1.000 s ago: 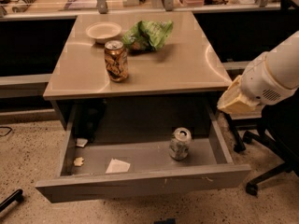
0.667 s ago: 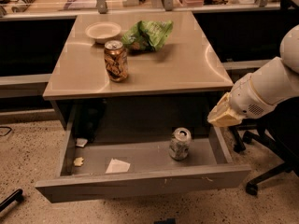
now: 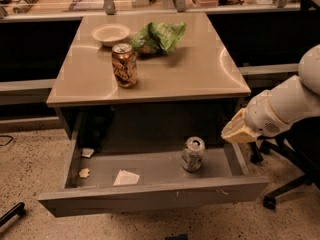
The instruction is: Pick 7up can from top drawer and place on counter
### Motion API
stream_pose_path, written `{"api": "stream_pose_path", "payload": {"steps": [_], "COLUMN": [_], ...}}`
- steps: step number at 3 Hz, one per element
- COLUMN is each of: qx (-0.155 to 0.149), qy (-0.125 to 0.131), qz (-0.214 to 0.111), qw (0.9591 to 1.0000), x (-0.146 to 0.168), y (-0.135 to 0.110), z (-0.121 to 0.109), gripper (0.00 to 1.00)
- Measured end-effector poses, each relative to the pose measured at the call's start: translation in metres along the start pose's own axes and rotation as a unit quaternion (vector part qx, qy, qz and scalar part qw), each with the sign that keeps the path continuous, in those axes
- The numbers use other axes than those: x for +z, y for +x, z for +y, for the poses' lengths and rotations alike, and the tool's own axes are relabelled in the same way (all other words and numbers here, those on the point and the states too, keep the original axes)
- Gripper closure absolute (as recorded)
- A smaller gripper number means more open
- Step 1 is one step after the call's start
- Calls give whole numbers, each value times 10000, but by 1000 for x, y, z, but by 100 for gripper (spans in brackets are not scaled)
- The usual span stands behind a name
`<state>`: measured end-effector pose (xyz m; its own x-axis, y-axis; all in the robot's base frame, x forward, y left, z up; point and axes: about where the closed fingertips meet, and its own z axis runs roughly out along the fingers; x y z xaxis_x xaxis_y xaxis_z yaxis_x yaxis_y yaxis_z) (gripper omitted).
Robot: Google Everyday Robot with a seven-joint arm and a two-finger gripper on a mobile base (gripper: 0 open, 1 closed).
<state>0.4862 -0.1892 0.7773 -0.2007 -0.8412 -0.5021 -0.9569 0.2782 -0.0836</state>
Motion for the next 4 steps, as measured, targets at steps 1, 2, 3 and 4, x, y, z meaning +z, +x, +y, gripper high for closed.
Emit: {"api": "stream_pose_path", "payload": {"steps": [1,2,3,4], "qx": [-18,-5,-28,-66], "qy": [-73,-113,-106,-84], "qz": [-285,-463,-571,-677], "qw": [9996,9989,9983,9976], "x": [27,45,55,62], "y": [10,17,20,20], "z": [0,-1,-4,-7], "gripper": [81,58,42,37]}}
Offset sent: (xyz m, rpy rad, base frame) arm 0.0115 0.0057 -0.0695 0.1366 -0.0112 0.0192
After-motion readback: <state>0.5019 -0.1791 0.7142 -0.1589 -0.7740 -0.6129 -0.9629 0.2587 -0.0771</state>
